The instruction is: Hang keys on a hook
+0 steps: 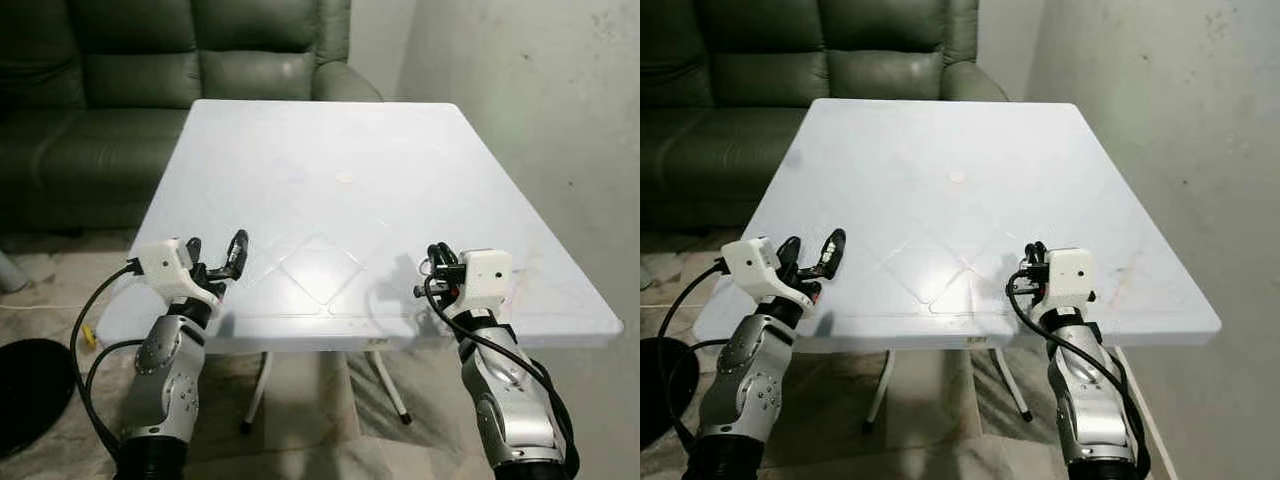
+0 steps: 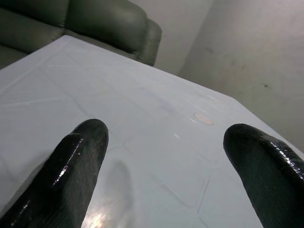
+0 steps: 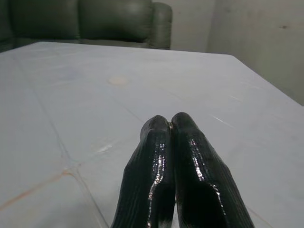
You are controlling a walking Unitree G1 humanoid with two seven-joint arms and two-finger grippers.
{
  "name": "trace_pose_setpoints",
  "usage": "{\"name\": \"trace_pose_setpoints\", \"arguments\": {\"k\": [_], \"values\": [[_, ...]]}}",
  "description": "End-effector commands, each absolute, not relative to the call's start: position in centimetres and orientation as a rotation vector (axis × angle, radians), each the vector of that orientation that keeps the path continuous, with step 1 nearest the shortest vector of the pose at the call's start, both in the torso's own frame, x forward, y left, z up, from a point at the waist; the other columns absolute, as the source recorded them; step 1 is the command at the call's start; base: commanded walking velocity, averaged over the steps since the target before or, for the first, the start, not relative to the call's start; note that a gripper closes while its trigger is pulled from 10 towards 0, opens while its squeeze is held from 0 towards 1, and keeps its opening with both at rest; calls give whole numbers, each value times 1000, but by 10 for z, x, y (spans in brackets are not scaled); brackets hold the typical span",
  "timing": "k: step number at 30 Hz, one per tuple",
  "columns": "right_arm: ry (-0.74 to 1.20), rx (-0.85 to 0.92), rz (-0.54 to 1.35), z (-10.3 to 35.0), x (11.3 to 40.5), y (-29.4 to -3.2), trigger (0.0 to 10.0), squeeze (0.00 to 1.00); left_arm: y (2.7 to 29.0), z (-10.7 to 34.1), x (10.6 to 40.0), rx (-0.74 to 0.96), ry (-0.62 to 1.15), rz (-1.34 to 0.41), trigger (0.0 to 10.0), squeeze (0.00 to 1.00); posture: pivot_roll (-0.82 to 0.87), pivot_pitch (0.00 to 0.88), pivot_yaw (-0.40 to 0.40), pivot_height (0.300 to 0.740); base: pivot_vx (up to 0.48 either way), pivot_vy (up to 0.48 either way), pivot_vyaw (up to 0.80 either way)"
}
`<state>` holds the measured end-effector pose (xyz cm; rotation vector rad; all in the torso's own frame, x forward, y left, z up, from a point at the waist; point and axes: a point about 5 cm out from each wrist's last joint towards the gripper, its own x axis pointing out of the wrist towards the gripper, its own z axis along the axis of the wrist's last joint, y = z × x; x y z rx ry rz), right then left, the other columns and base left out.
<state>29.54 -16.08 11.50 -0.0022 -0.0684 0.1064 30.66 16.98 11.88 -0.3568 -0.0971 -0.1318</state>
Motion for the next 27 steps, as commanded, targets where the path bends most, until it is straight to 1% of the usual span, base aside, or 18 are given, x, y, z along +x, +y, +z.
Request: {"name": "trace_pose_setpoints", "arguments": {"k": [1, 8, 14, 27], "values": [[-82, -4, 99, 118, 298, -161, 10000, 0, 170, 122, 310, -349, -104, -131, 10000, 0, -27, 0, -27, 740, 0, 0, -763], [-87, 0, 103, 119, 300, -160, 10000, 0, 173, 124, 314, -347, -108, -122, 10000, 0, -24, 0, -30, 740, 0, 0, -763], [-88, 4, 110, 119, 301, -157, 10000, 0, 174, 123, 314, -352, -94, -107, 10000, 0, -21, 0, -32, 740, 0, 447, -763], [-88, 7, 113, 119, 300, -156, 10000, 0, 174, 119, 316, -351, -47, -70, 10000, 0, -19, 0, -36, 740, 0, 0, -763]]}}
